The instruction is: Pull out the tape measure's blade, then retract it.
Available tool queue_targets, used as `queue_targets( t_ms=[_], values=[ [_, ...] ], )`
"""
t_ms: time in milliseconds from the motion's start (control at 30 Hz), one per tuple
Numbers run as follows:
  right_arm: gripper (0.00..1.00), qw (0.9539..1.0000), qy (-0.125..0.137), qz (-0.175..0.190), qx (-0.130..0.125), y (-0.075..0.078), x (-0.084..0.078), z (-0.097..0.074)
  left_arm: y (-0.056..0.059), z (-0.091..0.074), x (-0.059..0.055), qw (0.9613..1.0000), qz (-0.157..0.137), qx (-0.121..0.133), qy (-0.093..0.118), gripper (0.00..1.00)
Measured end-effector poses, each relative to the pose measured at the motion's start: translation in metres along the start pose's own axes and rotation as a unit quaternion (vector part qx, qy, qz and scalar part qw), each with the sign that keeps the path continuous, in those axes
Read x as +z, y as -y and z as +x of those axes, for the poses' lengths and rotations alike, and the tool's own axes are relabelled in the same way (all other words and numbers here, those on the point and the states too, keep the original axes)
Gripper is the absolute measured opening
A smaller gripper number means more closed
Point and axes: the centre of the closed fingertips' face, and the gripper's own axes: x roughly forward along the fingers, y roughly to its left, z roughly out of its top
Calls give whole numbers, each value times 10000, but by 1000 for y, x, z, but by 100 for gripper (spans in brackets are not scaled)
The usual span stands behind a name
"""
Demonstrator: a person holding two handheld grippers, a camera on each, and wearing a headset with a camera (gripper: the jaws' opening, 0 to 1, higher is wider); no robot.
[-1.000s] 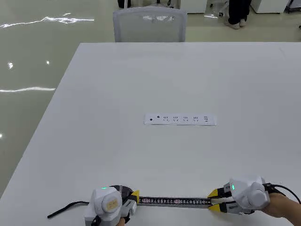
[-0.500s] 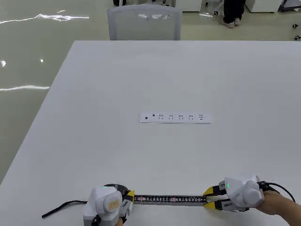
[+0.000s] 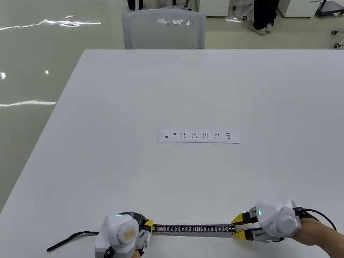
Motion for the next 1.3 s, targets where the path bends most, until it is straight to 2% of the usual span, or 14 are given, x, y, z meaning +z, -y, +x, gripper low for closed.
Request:
queue_targets(
  t_ms=[167, 1300],
  values=[
    [14, 10000, -7, -25, 13, 1, 1, 0, 0, 0, 0, 10000, 22, -5, 44, 62],
    [14, 9998, 22, -139, 110, 1, 14, 8, 1, -4, 0, 10000, 65, -13, -16, 62]
  ],
)
